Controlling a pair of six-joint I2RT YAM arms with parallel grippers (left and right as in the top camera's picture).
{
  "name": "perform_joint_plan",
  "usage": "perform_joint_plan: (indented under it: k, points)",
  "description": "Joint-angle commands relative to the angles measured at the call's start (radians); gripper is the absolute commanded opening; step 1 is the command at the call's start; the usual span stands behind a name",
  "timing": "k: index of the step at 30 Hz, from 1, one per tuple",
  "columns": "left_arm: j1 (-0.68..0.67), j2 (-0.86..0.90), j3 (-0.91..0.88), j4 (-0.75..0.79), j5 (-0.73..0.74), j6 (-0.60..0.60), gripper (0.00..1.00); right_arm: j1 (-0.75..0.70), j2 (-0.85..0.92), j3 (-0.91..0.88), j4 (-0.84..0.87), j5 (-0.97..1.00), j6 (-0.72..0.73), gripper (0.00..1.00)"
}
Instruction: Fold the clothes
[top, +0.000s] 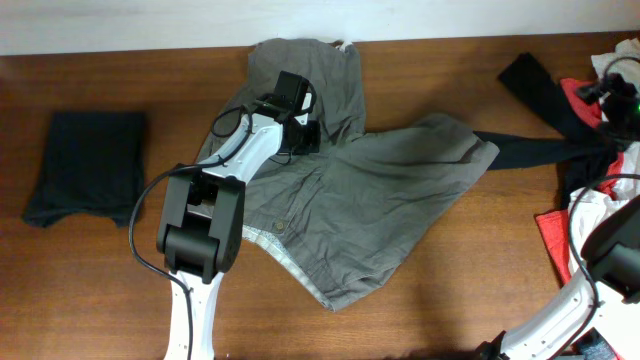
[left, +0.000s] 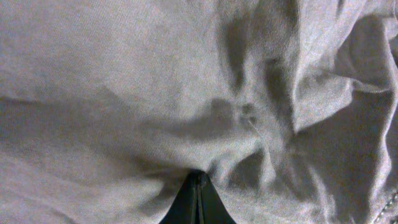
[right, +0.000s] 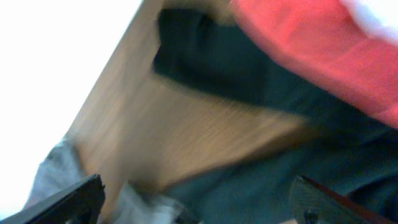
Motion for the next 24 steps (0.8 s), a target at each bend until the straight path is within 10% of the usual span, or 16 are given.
perform_joint_plan:
  k: [1,5,11,14,24]
  points:
    - [0.002,0.047,-0.003,-0.001,-0.030,-0.006,0.01,0.062,-0.008,0.016,-0.097,-0.035,-0.013,0.91]
    - [0.002,0.047,-0.003,0.000,-0.029,-0.006,0.01,0.153,0.007,-0.035,-0.200,0.147,-0.010,0.68]
    - [0.002,0.047,-0.003,0.002,-0.029,-0.006,0.01,0.266,0.050,-0.127,-0.157,0.252,0.019,0.61]
    - [0.002,0.047,-0.003,0.002,-0.030,-0.006,0.01,0.283,0.077,-0.138,-0.156,0.299,0.100,0.08]
    - [0.002,0.047,-0.003,0.006,-0.030,-0.006,0.01,0.282,0.092,-0.139,-0.235,0.348,0.104,0.04]
